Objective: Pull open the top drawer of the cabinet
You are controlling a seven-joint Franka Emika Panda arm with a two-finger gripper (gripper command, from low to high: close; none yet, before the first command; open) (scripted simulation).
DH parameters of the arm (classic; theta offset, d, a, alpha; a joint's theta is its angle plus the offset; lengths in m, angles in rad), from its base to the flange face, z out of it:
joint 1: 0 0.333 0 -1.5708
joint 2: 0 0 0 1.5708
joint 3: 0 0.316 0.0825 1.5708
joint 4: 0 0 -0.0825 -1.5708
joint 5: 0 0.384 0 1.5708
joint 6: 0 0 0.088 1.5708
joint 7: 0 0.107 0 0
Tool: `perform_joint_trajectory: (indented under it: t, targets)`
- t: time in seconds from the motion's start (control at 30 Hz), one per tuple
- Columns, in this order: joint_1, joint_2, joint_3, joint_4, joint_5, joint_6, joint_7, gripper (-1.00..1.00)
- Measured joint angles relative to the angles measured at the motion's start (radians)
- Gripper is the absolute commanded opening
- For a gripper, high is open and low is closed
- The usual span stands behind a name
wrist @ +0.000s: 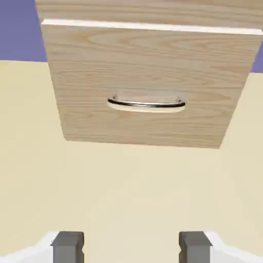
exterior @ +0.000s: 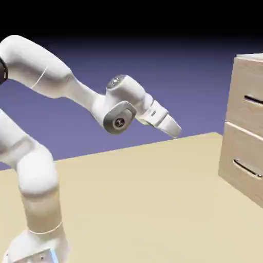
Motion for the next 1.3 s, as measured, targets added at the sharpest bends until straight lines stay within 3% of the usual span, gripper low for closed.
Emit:
perform_joint_trajectory:
  t: [1.3]
  targets:
    - [-0.623,1.337,1.098,0.702,-1.696,-0.317,-0.253,0.0]
